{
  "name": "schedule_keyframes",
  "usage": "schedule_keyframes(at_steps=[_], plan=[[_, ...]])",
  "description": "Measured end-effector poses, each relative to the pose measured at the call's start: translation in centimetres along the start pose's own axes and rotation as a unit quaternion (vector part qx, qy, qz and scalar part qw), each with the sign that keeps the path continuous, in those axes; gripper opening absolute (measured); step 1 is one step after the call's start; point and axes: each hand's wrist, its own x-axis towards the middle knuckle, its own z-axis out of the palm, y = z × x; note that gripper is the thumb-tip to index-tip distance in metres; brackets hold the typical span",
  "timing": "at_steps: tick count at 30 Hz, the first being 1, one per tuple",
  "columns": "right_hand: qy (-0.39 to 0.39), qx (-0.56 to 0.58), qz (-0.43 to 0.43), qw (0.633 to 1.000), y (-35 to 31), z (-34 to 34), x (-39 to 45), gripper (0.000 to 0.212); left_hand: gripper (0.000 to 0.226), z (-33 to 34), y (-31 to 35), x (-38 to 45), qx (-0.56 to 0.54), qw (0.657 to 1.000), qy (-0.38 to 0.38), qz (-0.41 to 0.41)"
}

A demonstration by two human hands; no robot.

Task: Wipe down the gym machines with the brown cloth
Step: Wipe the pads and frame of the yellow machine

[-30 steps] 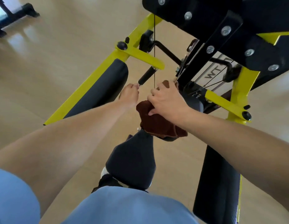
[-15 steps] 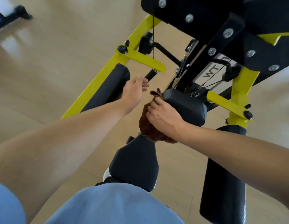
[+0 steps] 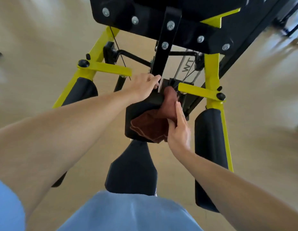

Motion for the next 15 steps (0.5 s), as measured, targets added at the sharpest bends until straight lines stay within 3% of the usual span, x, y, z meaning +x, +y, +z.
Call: schedule_keyframes(at_steps=[3,5,11,15], plan=[[-0.007,0.07,0.133,0.989,0.9,1.9,-1.0,0.051,0.058,0.6,0.7,-0.2,0.064,0.996,-0.059,-0.034],[-0.035,0.087,0.157,0.983,1.4,2.4,-1.4,0.052,0.062,0.9,0.6,-0.1,0.09,0.992,-0.069,-0.057],[-0.025,0.098,0.097,0.99,1.6,1.3,0.3,0.055,0.06,1.1,0.7,0.3,0.058,0.993,-0.06,-0.084],[-0.016,0.003,-0.029,0.999,-0.4,0.5,2.4,0.053,0.058,1.5,1.2,1.1,0.076,0.991,-0.042,-0.103]])
